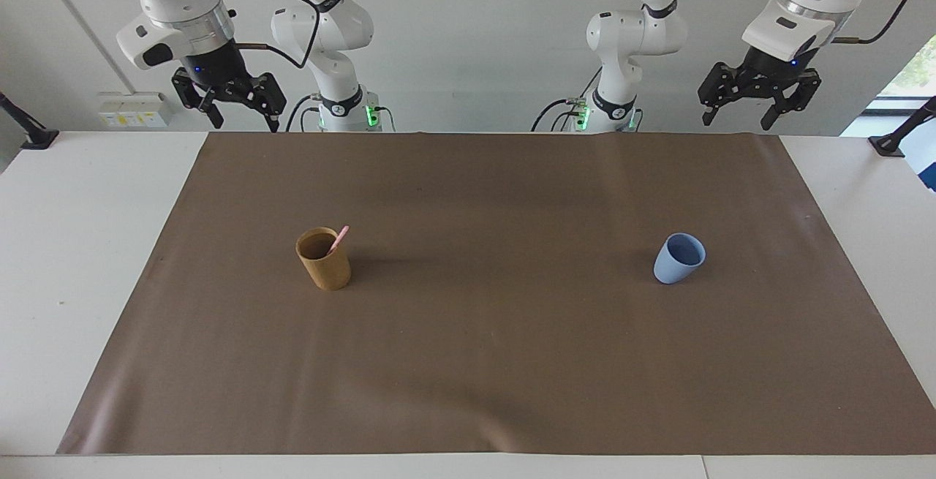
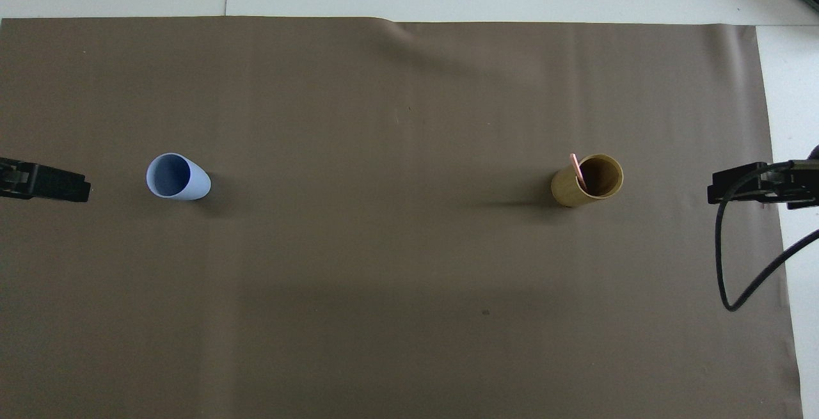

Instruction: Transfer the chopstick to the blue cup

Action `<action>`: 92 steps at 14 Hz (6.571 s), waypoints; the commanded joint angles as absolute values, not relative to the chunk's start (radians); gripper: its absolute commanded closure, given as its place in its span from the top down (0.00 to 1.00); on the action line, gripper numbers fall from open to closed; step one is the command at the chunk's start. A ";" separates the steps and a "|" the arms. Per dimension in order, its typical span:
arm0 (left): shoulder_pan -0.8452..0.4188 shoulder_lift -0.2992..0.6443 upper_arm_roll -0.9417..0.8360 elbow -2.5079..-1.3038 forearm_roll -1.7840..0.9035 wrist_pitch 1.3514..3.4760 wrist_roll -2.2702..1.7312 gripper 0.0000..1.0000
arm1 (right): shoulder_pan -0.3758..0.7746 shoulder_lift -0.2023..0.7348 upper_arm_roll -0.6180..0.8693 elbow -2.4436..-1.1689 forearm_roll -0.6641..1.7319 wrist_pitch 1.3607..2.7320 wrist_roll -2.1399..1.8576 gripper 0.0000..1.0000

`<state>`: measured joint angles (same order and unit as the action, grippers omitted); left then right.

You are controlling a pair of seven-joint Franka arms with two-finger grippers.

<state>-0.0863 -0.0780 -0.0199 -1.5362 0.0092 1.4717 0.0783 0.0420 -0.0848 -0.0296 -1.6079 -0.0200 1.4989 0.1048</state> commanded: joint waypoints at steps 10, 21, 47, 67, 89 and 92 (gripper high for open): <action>-0.075 -0.098 -0.025 -1.548 0.020 1.459 0.087 1.00 | 0.031 -0.115 -0.026 -1.644 -0.017 1.520 0.084 1.00; -0.075 -0.100 -0.025 -1.551 0.018 1.442 0.094 1.00 | 0.029 -0.115 -0.028 -1.644 -0.017 1.520 0.078 1.00; -0.057 -0.100 -0.025 -1.551 0.015 1.431 0.087 1.00 | 0.029 -0.115 -0.029 -1.644 -0.015 1.519 0.078 1.00; -0.017 -0.078 -0.009 -1.790 0.015 1.736 0.202 1.00 | 0.029 -0.117 -0.031 -1.646 -0.015 1.517 0.077 1.00; 0.015 0.152 -0.011 -2.052 0.009 2.292 0.123 0.61 | 0.029 -0.117 -0.032 -1.647 -0.014 1.514 0.078 1.00; 0.002 0.147 -0.011 -2.057 0.002 2.278 -0.006 0.00 | 0.029 -0.117 -0.031 -1.647 -0.014 1.516 0.078 1.00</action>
<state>0.0102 0.1833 -0.0127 -2.0168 0.0066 2.2645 0.0510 0.0415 -0.0880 -0.0344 -1.6135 -0.0200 1.4989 0.1046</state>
